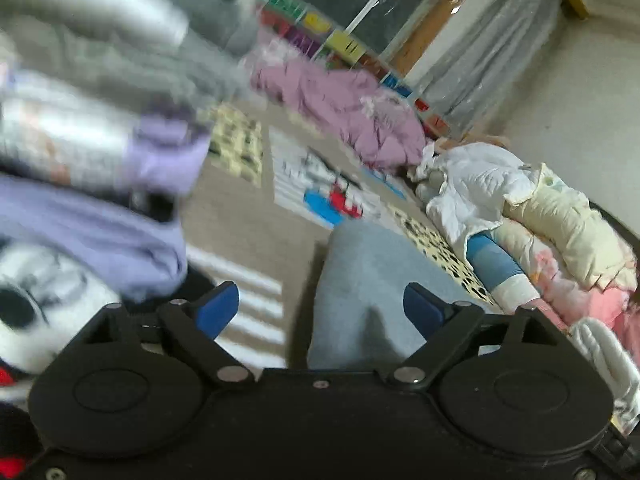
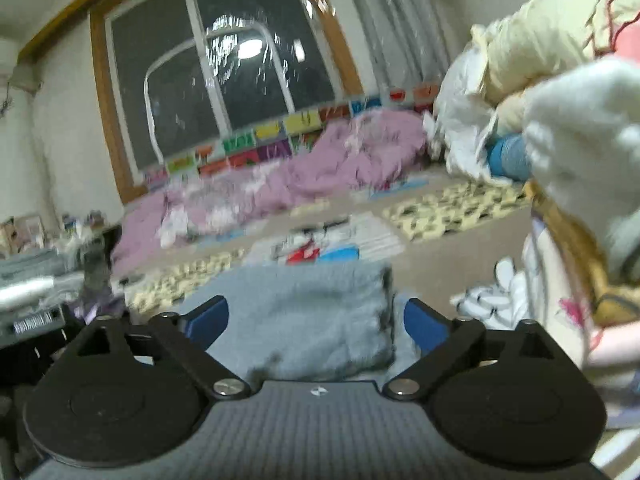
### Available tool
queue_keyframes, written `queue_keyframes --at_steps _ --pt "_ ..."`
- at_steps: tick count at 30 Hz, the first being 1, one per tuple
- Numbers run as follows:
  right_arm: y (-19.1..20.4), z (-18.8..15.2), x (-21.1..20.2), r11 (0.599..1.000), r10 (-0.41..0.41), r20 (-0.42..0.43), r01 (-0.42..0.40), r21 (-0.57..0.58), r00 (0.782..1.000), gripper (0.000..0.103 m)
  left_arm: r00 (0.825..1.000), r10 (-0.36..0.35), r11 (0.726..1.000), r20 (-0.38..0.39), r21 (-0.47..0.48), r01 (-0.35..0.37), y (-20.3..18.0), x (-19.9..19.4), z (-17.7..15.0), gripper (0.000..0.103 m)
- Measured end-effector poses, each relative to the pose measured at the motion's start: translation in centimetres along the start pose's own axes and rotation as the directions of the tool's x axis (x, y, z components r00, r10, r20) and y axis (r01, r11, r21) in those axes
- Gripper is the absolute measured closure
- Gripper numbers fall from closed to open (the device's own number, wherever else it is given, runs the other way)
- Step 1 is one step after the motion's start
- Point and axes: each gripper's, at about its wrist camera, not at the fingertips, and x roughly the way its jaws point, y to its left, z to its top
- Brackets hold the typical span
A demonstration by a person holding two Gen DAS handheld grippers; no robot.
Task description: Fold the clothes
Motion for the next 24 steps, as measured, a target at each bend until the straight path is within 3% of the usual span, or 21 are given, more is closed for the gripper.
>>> queue_keyframes --at_steps 3,8,15,21,24 --pt "0.5 0.2 -0.2 1.000 -0.003 -0.017 0.002 -0.014 1.000 0.009 0.999 0.030 0.980 0.022 0.195 -0.034 -3.5 -1.2 0.1 0.005" --pt "1.7 0.6 -1.4 0.999 -0.018 -0.098 0.014 -0.036 0.995 0.004 0.997 0.080 0.933 -0.006 0.352 -0.072 -7.5 -3.0 -2.3 0.000" --pt "3.6 1.6 -5.1 0.997 -0.060 -0.203 0.049 -0.060 0.977 0.000 0.974 0.225 0.907 -0.031 0.372 -0.198 -10.0 -6.4 -5.5 0.000" --pt "6.1 4.1 -9.4 0.988 -0.083 -0.238 0.048 -0.149 0.968 0.000 0.956 0.292 0.871 0.003 0.411 -0.268 -13.3 -10.1 -4.4 0.000" --pt "6.6 5.1 -11.2 0.988 -0.087 -0.255 0.050 -0.148 0.963 0.000 0.954 0.300 0.870 -0.016 0.415 -0.266 -14.2 -11.5 -3.5 0.000"
